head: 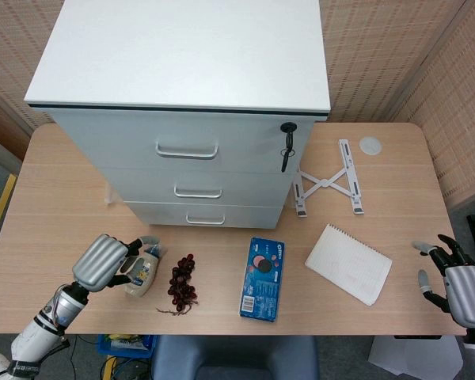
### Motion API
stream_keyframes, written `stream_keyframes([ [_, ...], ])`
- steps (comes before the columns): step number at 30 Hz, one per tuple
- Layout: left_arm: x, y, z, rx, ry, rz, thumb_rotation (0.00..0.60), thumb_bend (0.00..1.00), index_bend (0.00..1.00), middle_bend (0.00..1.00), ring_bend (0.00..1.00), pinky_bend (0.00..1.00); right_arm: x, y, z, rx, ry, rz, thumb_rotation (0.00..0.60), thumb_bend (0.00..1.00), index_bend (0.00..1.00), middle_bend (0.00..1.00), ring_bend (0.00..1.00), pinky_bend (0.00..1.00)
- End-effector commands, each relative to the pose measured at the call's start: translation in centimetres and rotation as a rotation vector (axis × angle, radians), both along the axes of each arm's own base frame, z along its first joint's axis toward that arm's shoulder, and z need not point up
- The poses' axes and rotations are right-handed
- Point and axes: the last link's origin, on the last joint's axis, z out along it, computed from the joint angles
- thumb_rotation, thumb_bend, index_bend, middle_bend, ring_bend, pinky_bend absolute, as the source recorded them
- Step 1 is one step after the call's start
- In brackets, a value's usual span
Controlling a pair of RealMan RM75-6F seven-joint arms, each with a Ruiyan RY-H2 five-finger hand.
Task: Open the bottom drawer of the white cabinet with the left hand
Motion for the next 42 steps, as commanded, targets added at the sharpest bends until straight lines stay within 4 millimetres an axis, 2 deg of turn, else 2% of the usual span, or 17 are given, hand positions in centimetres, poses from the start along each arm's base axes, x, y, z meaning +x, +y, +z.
stream_keyframes([
  [1, 0.6, 0.7, -0.9, -0.024, 0.001, -0.007, 0.600, 0.59, 0.23, 0.87, 0.92, 1.00, 0.0, -0.1, 0.2, -0.011, 0.000, 0.002, 0.600, 0.47, 0.26, 0.36, 0.28, 0.39],
  [6, 1.7, 1.6, -2.2, -0.048, 0.001, -0.016, 0.600, 0.64, 0.20, 0.90, 0.95, 1.00, 0.3, -0.4, 0.3, -0.017, 0.007, 0.011, 0.600, 0.47, 0.26, 0.36, 0.28, 0.39],
  [11, 2.8, 2.5, -3.2, -0.061, -0.013, -0.018, 0.600, 0.65, 0.14, 0.91, 0.96, 1.00, 0.5, -0.6, 0.3, -0.024, 0.013, 0.016, 0.600, 0.47, 0.26, 0.36, 0.28, 0.38],
  [18, 3.8, 3.7, -4.7, -0.083, -0.008, -0.011, 0.600, 0.65, 0.14, 0.91, 0.96, 1.00, 0.5, -0.6, 0.3, -0.017, 0.015, 0.011, 0.600, 0.47, 0.26, 0.36, 0.28, 0.38],
  [30, 4.2, 5.5, -7.1, -0.108, 0.026, 0.039, 0.600, 0.65, 0.17, 0.91, 0.96, 1.00, 0.1, -0.4, 0.2, -0.010, 0.010, 0.000, 0.600, 0.47, 0.26, 0.36, 0.28, 0.38],
  [42, 5.4, 6.5, -8.4, -0.127, 0.016, 0.053, 0.600, 0.65, 0.17, 0.91, 0.96, 1.00, -0.3, -0.2, 0.3, -0.015, 0.008, -0.013, 0.600, 0.47, 0.26, 0.36, 0.28, 0.38],
])
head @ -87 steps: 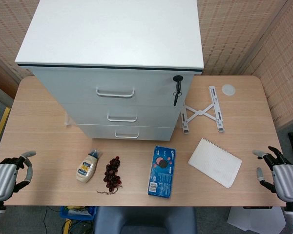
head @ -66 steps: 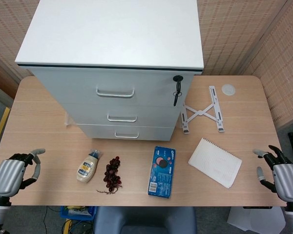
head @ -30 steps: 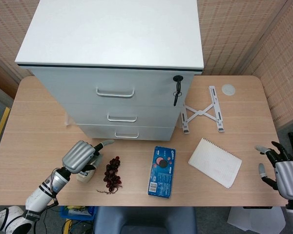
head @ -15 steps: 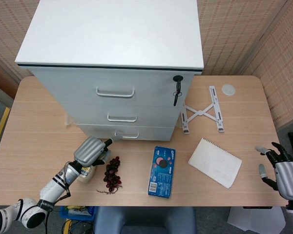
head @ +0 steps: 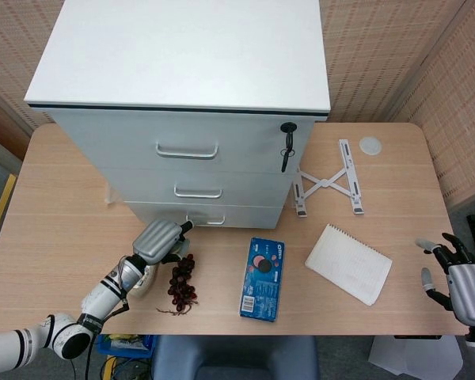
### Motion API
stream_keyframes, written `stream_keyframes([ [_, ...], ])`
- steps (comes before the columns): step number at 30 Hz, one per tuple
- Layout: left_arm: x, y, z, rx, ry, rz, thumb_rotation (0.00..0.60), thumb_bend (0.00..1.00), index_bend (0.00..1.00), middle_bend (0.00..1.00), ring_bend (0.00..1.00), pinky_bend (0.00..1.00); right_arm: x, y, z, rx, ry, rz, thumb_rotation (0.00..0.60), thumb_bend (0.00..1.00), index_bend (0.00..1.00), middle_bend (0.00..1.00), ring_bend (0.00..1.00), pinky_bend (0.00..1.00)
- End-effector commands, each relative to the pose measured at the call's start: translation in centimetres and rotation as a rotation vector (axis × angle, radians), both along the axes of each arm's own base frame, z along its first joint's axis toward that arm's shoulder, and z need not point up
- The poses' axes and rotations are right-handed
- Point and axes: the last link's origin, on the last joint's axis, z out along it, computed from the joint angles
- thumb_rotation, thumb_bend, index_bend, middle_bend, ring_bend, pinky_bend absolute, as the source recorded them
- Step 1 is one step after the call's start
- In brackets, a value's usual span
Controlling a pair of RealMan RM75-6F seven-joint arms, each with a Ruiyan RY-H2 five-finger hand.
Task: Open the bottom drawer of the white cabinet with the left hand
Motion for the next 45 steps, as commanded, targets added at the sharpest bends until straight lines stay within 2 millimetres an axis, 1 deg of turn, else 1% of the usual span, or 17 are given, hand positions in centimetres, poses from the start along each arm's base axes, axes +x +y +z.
stream_keyframes([
  [1, 0.3, 0.2, -0.3, -0.006, 0.004, 0.000, 0.600, 0.65, 0.17, 0.91, 0.96, 1.00, -0.1, 0.0, 0.1, -0.002, 0.000, -0.002, 0.600, 0.47, 0.26, 0.36, 0.28, 0.38],
  [14, 0.6, 1.1, -1.1, -0.010, 0.034, 0.019, 0.600, 0.65, 0.18, 0.91, 0.96, 1.00, -0.6, 0.0, 0.0, 0.000, -0.008, -0.011, 0.600, 0.46, 0.26, 0.36, 0.28, 0.38],
  [26, 0.2, 0.9, -1.1, -0.016, 0.057, 0.026, 0.600, 0.65, 0.18, 0.91, 0.96, 1.00, -0.8, 0.1, 0.0, 0.000, -0.009, -0.014, 0.600, 0.47, 0.26, 0.36, 0.28, 0.38],
  [45, -1.1, -1.9, -0.2, -0.020, 0.063, 0.034, 0.600, 0.65, 0.18, 0.91, 0.96, 1.00, -0.7, 0.0, 0.0, 0.005, -0.011, -0.014, 0.600, 0.47, 0.26, 0.36, 0.28, 0.38],
])
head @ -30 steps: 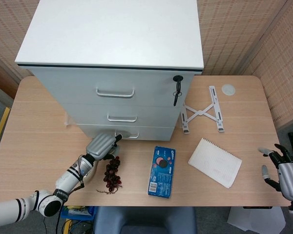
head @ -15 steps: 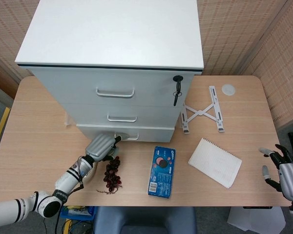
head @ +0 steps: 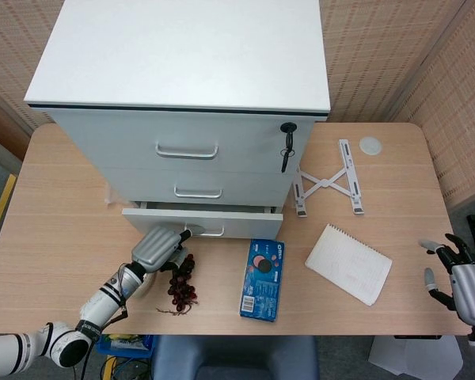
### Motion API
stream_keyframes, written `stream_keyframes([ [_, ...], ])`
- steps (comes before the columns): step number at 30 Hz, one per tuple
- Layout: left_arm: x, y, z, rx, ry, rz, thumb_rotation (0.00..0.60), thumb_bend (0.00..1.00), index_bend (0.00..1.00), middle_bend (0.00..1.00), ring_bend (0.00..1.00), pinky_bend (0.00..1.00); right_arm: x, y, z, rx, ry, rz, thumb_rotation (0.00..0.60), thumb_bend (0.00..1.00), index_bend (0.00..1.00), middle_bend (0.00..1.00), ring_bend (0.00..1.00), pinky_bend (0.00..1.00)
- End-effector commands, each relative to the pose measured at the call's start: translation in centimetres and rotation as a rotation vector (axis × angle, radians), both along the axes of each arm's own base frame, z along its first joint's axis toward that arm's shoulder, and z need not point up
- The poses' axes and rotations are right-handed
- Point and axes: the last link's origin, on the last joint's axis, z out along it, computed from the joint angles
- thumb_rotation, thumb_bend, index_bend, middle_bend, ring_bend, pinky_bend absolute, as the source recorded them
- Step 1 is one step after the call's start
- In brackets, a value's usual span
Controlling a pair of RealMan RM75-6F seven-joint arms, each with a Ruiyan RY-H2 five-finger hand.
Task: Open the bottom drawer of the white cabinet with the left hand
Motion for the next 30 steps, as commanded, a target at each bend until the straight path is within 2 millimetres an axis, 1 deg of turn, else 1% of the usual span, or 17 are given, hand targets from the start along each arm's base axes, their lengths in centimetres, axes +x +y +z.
stream_keyframes([
  [1, -0.2, -0.4, 0.2, 0.006, -0.003, 0.007, 0.600, 0.65, 0.18, 0.91, 0.96, 1.00, 0.0, 0.0, 0.0, 0.001, -0.002, 0.001, 0.600, 0.47, 0.26, 0.36, 0.28, 0.38],
  [12, -0.8, -1.5, 0.7, 0.012, 0.005, 0.029, 0.600, 0.65, 0.19, 0.91, 0.96, 1.00, -0.1, 0.2, 0.0, -0.001, -0.004, -0.003, 0.600, 0.47, 0.26, 0.36, 0.28, 0.38],
  [30, -0.9, -3.0, 1.0, -0.002, 0.021, 0.031, 0.600, 0.65, 0.19, 0.91, 0.96, 1.00, -0.2, 0.2, 0.0, 0.001, -0.005, -0.006, 0.600, 0.47, 0.26, 0.36, 0.28, 0.38],
])
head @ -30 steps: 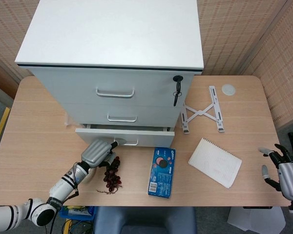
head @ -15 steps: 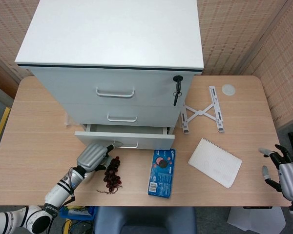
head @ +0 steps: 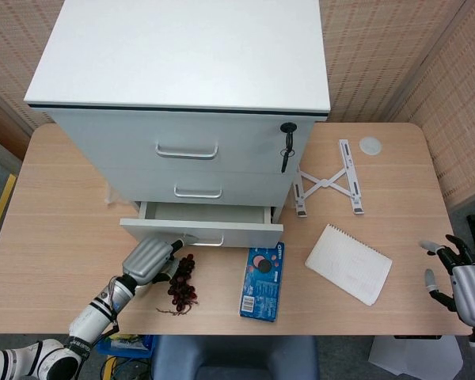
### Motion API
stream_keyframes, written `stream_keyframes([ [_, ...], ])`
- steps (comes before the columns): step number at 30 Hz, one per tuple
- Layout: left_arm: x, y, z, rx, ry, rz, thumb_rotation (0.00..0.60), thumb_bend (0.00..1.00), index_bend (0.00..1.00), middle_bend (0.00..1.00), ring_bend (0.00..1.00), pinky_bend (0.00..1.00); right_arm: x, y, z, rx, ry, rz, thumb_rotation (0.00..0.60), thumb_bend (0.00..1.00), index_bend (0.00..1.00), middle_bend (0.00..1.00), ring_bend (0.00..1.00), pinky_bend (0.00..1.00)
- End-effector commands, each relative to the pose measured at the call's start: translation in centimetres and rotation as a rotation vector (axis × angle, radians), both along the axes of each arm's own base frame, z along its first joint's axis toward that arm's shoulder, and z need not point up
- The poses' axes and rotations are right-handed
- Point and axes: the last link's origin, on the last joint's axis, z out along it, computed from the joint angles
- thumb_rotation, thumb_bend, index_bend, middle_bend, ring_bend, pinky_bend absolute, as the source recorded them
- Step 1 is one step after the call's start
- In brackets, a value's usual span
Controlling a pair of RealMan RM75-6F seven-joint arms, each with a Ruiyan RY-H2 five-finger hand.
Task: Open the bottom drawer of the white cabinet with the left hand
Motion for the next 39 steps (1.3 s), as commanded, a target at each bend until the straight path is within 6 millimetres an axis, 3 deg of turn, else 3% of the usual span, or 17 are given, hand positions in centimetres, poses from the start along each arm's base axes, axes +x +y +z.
stream_keyframes([
  [1, -0.1, -0.3, 0.0, -0.003, 0.005, 0.000, 0.600, 0.65, 0.19, 0.91, 0.96, 1.00, 0.0, 0.0, 0.0, 0.000, 0.000, -0.001, 0.600, 0.47, 0.26, 0.36, 0.28, 0.38],
  [39, -1.3, -3.7, 1.2, -0.035, 0.023, 0.028, 0.600, 0.65, 0.20, 0.91, 0.96, 1.00, -0.1, -0.2, -0.3, 0.008, -0.001, -0.001, 0.600, 0.47, 0.26, 0.36, 0.28, 0.38],
])
